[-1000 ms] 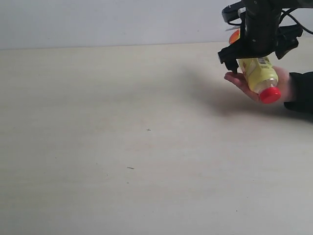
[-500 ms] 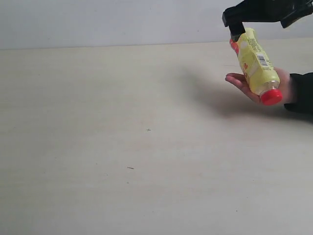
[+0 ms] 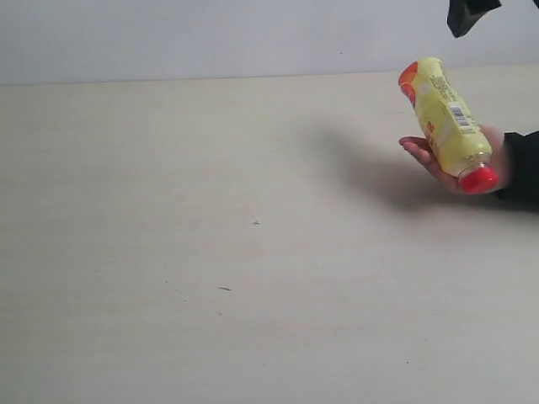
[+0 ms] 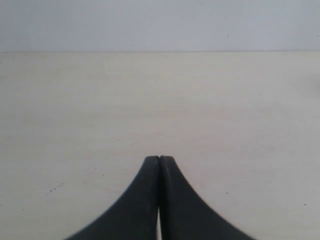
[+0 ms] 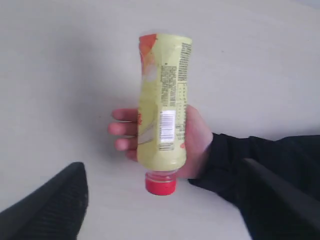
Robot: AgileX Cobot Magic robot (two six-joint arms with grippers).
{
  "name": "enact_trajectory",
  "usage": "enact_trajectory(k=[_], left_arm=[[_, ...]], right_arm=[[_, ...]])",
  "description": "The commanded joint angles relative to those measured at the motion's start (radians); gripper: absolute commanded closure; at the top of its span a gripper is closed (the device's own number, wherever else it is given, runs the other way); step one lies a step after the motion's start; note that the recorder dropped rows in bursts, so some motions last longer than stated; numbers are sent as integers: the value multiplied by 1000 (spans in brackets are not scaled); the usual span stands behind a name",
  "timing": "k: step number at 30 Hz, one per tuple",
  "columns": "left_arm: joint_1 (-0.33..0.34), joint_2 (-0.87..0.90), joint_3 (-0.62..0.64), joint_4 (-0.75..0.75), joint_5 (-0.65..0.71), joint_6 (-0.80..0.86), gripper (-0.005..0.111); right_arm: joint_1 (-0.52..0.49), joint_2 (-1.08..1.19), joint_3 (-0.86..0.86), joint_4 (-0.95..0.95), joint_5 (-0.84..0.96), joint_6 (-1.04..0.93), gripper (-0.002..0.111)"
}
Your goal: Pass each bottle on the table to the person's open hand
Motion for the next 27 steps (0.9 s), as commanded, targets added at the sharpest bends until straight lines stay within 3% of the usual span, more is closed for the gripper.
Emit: enact_trajectory(k=[1, 4, 5, 12, 27], left_arm=[[-6, -7, 0, 1, -7, -5, 107], [-6, -7, 0, 1, -7, -5, 107], [-6, -7, 0, 1, -7, -5, 107], [-6, -7, 0, 1, -7, -5, 107], [-6, -7, 0, 3, -7, -5, 107]], right_arm=[[-3, -117, 58, 118, 23, -22, 69], [-3, -211, 134, 172, 2, -50, 104], [-3, -244, 161, 179, -11, -50, 108], [-3, -472, 316, 194, -67, -38, 108], [-3, -720, 325, 194, -69, -36, 108]])
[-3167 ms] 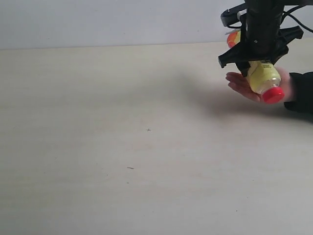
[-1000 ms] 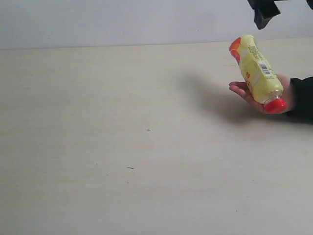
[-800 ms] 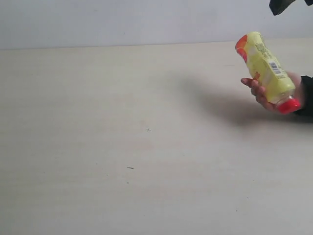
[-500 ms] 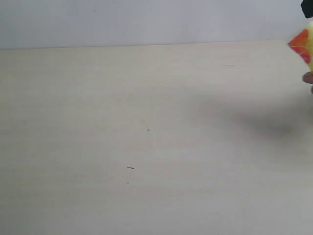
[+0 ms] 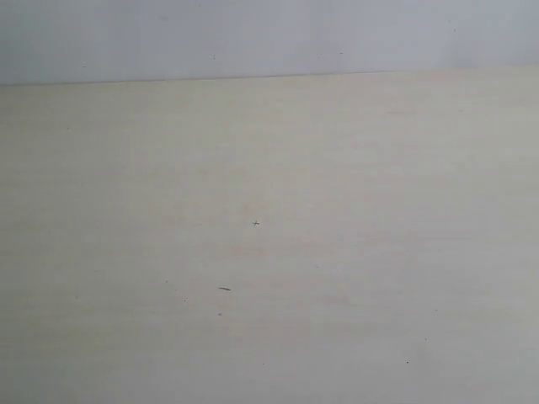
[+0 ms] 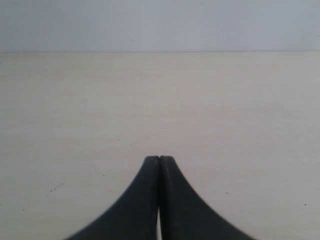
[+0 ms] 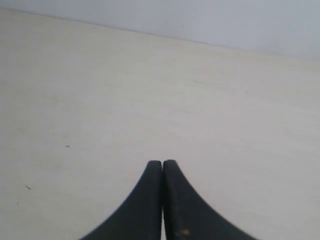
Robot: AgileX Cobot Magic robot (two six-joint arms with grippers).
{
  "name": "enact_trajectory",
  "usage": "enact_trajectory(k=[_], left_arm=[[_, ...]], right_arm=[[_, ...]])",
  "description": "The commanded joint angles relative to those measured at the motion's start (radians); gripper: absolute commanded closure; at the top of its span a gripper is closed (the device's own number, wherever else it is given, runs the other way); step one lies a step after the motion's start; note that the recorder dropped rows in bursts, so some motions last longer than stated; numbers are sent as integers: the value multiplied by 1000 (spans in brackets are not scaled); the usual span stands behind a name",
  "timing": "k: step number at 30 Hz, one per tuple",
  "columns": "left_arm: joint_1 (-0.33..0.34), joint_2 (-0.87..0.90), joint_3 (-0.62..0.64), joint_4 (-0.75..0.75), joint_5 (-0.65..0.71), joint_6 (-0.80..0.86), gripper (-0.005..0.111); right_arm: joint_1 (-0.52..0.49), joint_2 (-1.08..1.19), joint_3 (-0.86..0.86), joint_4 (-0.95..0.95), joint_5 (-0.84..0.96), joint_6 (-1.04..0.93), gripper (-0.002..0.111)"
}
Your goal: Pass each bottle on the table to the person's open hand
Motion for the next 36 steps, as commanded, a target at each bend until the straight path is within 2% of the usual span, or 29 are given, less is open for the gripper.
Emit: enact_trajectory(k=[1, 13, 21, 26, 29, 36], left_arm=[[-6, -7, 0, 3, -7, -5, 107], [-6, -7, 0, 3, -7, -5, 107], [-6, -7, 0, 3, -7, -5, 107], [-6, -7, 0, 3, -7, -5, 107], [-6, -7, 0, 3, -7, -5, 107], [-6, -7, 0, 3, -7, -5, 107]], right_arm=[[-3, -47, 4, 0, -12, -2, 108], [-3, -116, 4, -25, -13, -22, 108], [-6, -265, 7, -21, -20, 19, 108], [-6, -433, 75, -25, -239, 45, 108], [-38, -527, 141, -25, -365, 45, 108], [-146, -642, 243, -38, -461, 43, 108]])
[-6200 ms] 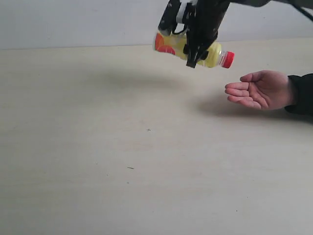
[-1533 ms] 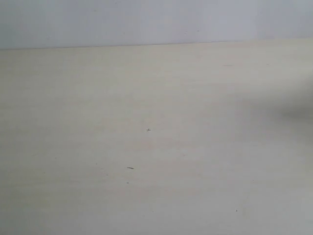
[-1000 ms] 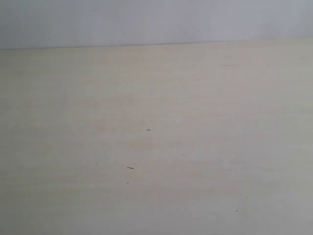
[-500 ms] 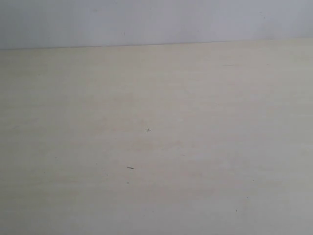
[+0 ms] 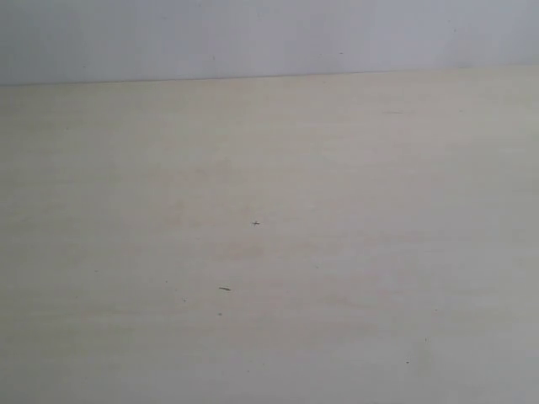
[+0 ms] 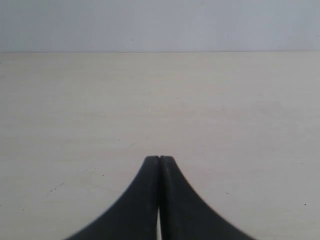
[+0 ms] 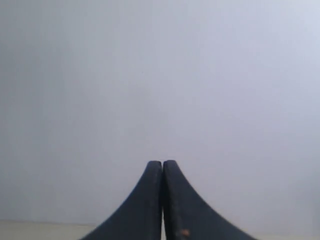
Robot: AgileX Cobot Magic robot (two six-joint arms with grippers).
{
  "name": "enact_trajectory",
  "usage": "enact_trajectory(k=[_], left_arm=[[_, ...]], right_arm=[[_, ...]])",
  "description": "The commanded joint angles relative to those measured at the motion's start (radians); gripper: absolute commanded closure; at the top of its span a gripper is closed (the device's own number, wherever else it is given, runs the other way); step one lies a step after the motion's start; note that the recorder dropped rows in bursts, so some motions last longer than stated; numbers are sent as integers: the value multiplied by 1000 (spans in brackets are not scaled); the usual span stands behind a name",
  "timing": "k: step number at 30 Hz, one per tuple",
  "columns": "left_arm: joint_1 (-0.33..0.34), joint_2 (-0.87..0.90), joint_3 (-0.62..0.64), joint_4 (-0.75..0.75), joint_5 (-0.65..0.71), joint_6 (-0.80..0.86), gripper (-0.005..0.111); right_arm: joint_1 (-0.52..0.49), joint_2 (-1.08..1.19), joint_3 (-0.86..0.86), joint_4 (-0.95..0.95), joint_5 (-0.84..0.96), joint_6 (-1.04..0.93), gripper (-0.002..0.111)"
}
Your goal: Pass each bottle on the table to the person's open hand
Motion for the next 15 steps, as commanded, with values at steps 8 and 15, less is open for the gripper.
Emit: enact_trajectory(k=[8, 15], left_arm=[[-6, -7, 0, 3, -7, -5, 107], [-6, -7, 0, 3, -7, -5, 107]], right_arm=[[-55, -129, 111, -16, -124, 3, 108], [-55, -153, 111, -16, -140, 3, 108]])
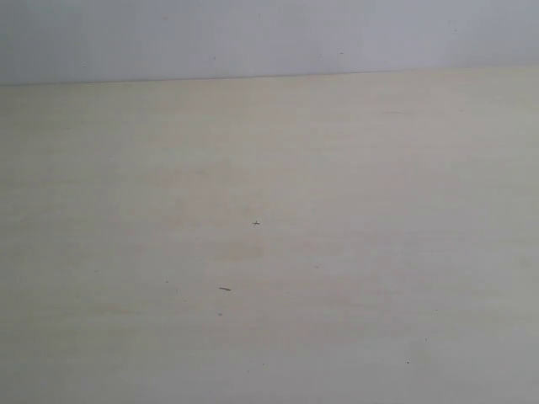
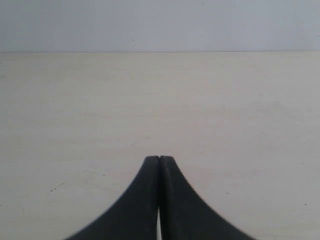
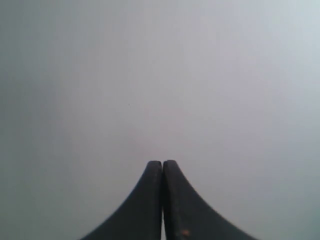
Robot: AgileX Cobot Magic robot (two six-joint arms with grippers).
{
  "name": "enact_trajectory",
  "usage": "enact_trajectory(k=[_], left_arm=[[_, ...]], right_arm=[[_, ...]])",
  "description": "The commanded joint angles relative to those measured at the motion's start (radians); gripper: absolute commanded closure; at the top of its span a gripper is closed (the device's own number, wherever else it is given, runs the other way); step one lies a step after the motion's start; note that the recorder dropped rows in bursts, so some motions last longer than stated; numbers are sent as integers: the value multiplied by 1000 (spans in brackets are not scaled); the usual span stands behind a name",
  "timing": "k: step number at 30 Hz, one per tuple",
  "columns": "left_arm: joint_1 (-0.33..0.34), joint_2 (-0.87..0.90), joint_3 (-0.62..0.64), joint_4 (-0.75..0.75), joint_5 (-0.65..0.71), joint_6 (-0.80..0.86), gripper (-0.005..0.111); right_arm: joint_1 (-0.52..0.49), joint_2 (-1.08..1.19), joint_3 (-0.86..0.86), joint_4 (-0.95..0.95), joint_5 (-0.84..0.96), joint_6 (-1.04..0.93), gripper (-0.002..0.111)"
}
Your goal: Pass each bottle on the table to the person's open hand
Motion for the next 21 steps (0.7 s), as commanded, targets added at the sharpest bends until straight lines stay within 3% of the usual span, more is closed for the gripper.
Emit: enact_trajectory(k=[1, 9, 21], left_arm=[[-6, -7, 0, 3, -7, -5, 107], [-6, -7, 0, 3, -7, -5, 107], [-6, -7, 0, 3, -7, -5, 107]], right_arm=[[-5, -7, 8, -6, -35, 1, 108], [-5, -29, 21, -16, -56, 1, 108], [-31, -89, 281, -27, -230, 1, 108]])
